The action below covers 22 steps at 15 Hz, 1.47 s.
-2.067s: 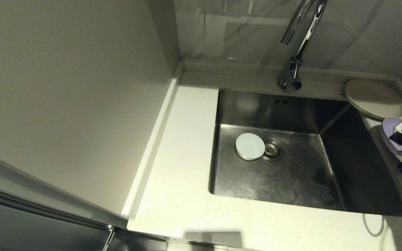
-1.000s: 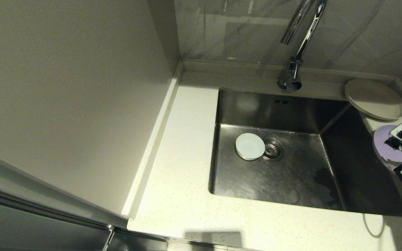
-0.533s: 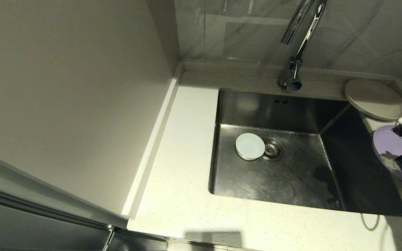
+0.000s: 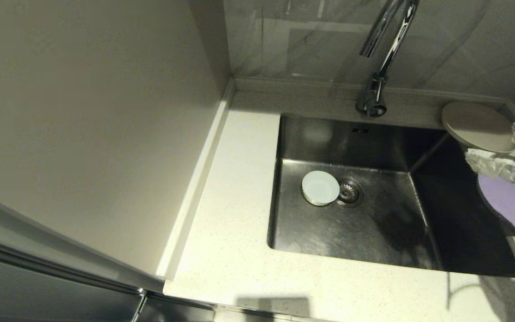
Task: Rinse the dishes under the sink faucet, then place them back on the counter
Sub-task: Put a plate back to the table from the sink, then put a bowl back to the table from the sink
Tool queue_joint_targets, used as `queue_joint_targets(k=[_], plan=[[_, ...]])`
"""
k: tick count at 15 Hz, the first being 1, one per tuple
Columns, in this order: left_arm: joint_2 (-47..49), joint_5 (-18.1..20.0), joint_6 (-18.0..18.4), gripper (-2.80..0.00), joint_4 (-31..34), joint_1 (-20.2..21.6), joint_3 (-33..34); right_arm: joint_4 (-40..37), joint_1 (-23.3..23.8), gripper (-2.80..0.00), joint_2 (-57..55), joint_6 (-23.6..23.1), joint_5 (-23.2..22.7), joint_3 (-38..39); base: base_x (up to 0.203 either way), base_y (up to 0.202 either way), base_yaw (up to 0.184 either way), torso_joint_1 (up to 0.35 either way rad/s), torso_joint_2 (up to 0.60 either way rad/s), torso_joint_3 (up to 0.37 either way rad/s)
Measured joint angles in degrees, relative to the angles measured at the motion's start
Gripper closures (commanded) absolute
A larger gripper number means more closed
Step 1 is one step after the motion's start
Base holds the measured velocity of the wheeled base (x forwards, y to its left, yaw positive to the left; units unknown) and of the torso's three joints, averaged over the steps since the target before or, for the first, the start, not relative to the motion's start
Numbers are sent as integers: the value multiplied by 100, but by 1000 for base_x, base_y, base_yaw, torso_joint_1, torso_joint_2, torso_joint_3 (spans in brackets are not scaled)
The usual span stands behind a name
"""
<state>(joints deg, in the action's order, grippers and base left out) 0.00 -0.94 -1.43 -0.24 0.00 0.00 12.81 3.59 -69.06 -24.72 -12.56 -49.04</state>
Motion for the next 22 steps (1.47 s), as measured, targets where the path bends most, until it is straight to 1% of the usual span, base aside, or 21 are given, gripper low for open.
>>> queue_joint_targets(k=[1, 2, 3, 4, 5, 6, 7, 8, 10, 11, 13, 14, 15, 19, 21, 22], plan=[[0, 0, -5, 0, 0, -2, 0, -373, -286, -280, 138, 57, 95, -77, 0, 0, 0, 0, 0, 0], [0, 1, -4, 0, 0, 0, 0, -863, -627, -280, 259, 91, 339, -161, 0, 0, 0, 0, 0, 0], [0, 0, -1, 0, 0, 0, 0, -1358, -936, -280, 339, 104, 691, -225, 0, 0, 0, 0, 0, 0], [0, 0, -2, 0, 0, -2, 0, -1855, -1226, -92, 411, 118, 1111, -268, 0, 0, 0, 0, 0, 0], [0, 0, 0, 0, 0, -2, 0, -2259, -1467, 0, 463, 122, 1500, -300, 0, 0, 0, 0, 0, 0], [0, 0, -2, 0, 0, 0, 0, -2519, -1680, 0, 501, 168, 1908, -316, 0, 0, 0, 0, 0, 0], [0, 0, -2, 0, 0, 0, 0, -2634, -1858, 0, 510, 328, 2210, -330, 0, 0, 0, 0, 0, 0], [0, 0, 0, 0, 0, 0, 0, -2824, -1998, 0, 497, 561, 2358, -361, 0, 0, 0, 0, 0, 0], [0, -2, 1, 0, 0, 0, 0, -3511, -2209, 0, 424, 900, 2413, -591, 0, 0, 0, 0, 0, 0], [0, -2, 0, 0, 2, 0, 0, -3925, -2335, 0, 363, 1170, 2424, -761, 0, 0, 0, 0, 0, 0], [0, -2, -2, 0, 0, 0, 0, -4682, -2666, 0, 198, 1941, 2441, -1084, 0, 0, 0, 0, 0, 0], [0, 0, -2, 0, 2, -2, 0, -4935, -2757, 0, 104, 2178, 2444, -1167, 0, 0, 0, 0, 0, 0], [0, 1, 2, 0, 0, -2, 0, -5049, -2811, 0, 9, 2252, 2439, -1217, 0, 0, 0, 0, 0, 0], [0, 0, 0, 0, 0, 0, 0, -5037, -2903, 0, -489, 2289, 2386, -1528, 0, 0, 0, 0, 0, 0], [0, 0, -3, 0, 0, 0, 0, -4925, -2910, 0, -851, 2357, 2271, -1818, 0, 0, 0, 0, 0, 0], [0, 1, -1, 0, 2, 0, 0, -4765, -2910, 0, -1073, 2465, 2183, -1971, 0, 0, 0, 0, 0, 0]])
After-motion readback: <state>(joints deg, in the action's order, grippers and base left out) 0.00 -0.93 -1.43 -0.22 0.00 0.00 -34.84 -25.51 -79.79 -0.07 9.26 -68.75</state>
